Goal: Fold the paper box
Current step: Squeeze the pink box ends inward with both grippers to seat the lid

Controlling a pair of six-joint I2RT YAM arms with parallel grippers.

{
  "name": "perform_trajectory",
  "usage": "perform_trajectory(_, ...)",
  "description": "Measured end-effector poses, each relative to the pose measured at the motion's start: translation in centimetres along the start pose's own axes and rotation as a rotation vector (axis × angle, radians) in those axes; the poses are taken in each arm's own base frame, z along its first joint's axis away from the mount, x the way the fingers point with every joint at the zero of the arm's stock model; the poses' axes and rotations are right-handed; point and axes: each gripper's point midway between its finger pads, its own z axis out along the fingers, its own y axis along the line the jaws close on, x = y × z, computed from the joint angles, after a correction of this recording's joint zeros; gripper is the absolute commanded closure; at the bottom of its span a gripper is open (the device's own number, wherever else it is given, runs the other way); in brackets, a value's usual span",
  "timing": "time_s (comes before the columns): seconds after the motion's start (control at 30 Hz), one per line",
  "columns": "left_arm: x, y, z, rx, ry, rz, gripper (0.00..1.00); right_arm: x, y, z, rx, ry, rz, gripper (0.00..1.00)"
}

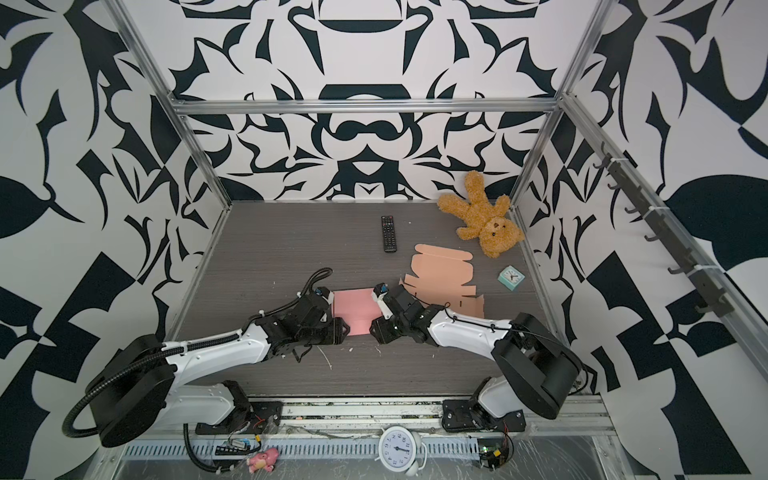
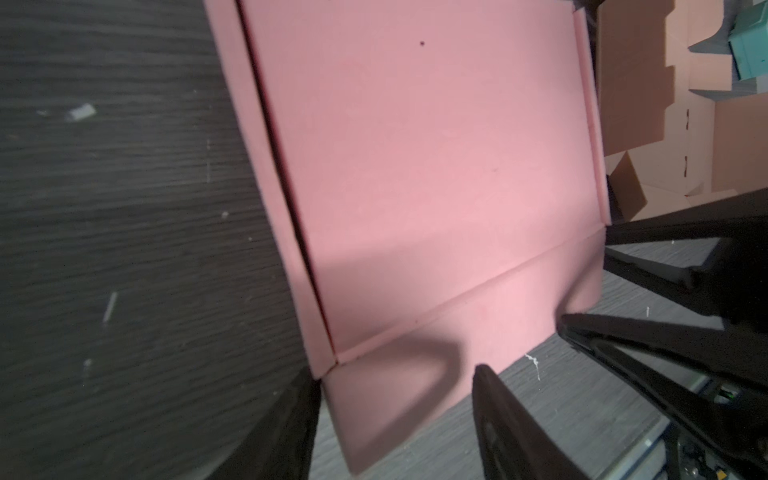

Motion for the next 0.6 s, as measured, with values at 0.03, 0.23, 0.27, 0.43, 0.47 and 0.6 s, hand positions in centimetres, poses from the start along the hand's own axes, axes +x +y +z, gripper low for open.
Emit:
perform_trajectory(0.03,0.0,0.01,0.06,-0.001,0.0,0.0,0.4,0.01,-0.07,0.04,0.003,0.0,0.0,0.5)
perform_trajectory(0.23,0.16,0.35,0.39,-0.012,0.003,-0.003,0.41,-0.06,-0.27,0.1,0.014,-0.004,-0.002,0.52)
perform_trajectory(0.27,0.17,0.36,0.41,-0.013,0.003,-0.003,0.41,-0.05,-0.3,0.13,0.015,-0.003,-0.001,0.53)
perform_trajectory(0.43,0.2,0.43,0.52,-0.016,0.005,-0.003,0.42,0.19,-0.52,0.54,0.022,0.007,0.0,0.53)
perform_trajectory(0.47,0.2,0.43,0.52,-0.016,0.005,-0.004,0.42,0.22,-0.53,0.57,0.022,0.008,0.0,0.53)
perform_trajectory(0.6,0.2,0.44,0.52,-0.016,0.005,-0.003,0.42,0.24,-0.59,0.62,0.026,0.008,0.0,0.53)
